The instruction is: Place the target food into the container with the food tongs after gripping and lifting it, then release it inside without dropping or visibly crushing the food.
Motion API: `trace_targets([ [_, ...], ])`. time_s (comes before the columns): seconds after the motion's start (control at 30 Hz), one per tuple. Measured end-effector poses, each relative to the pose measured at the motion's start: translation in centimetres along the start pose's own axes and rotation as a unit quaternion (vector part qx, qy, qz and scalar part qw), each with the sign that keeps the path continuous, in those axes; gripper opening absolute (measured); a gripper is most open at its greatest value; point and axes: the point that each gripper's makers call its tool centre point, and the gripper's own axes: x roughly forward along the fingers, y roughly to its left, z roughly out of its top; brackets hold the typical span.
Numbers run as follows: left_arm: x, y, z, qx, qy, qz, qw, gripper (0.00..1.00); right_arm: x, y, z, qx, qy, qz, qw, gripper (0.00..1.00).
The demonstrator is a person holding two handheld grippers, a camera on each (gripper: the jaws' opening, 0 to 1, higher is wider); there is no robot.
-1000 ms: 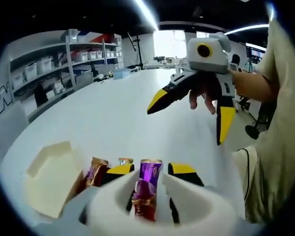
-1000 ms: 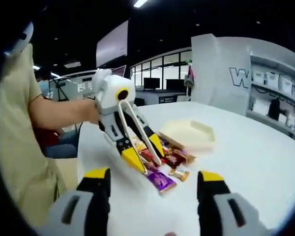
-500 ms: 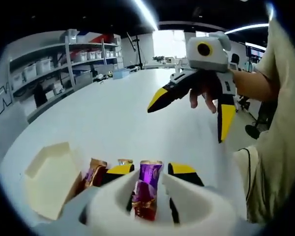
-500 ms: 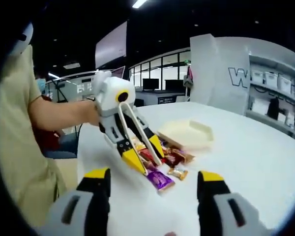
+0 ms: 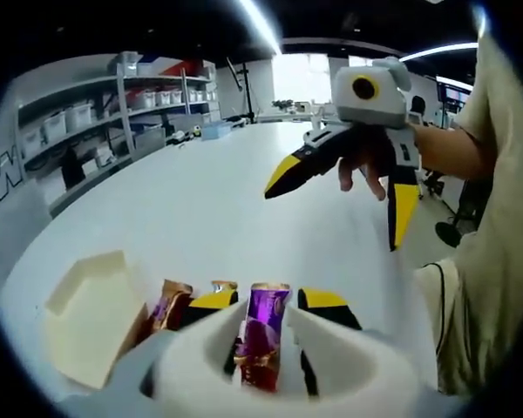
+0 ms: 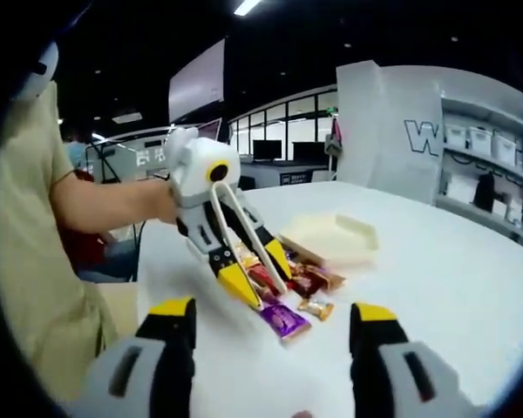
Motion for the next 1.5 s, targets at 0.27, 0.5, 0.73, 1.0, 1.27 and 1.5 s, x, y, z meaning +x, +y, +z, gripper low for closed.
trace_targets([
  [0.27, -0.1, -0.2, -0.1, 0.001, 0.002, -0.001, 1.0, 0.26, 0.0, -0.1, 0.0, -0.002, 0.0, 0.0, 1.0, 0.7],
  [0.5, -0.2, 0.3, -0.5, 0.001, 0.006, 0.005, 1.0, 0.26, 0.0, -0.1, 0.0, -0.001, -0.001, 0.0, 1.0, 0.7],
  [0.73, 0.4, 0.4, -0.8, 0.008, 0.013, 0.006, 0.9999, 0.26, -0.1, -0.2, 0.1, -0.001, -0.001, -0.001, 1.0, 0.7],
  [1.0, 1.2, 0.1, -1.2, 0.02, 0.023, 0.0, 0.9995, 0.26, -0.3, -0.3, -0.2, 0.0, 0.001, -0.003, 1.0, 0.7],
  [1.27, 1.4, 0.5, -1.5, 0.016, 0.03, 0.003, 0.9994, 0.26, -0.2, -0.2, -0.4, 0.0, 0.005, -0.002, 1.0, 0.7],
  [1.5, 1.8, 0.5, -2.0, 0.01, 0.038, -0.001, 0.9992, 0.26, -0.2, -0.1, -0.3, 0.0, 0.005, -0.002, 1.0, 0.7],
])
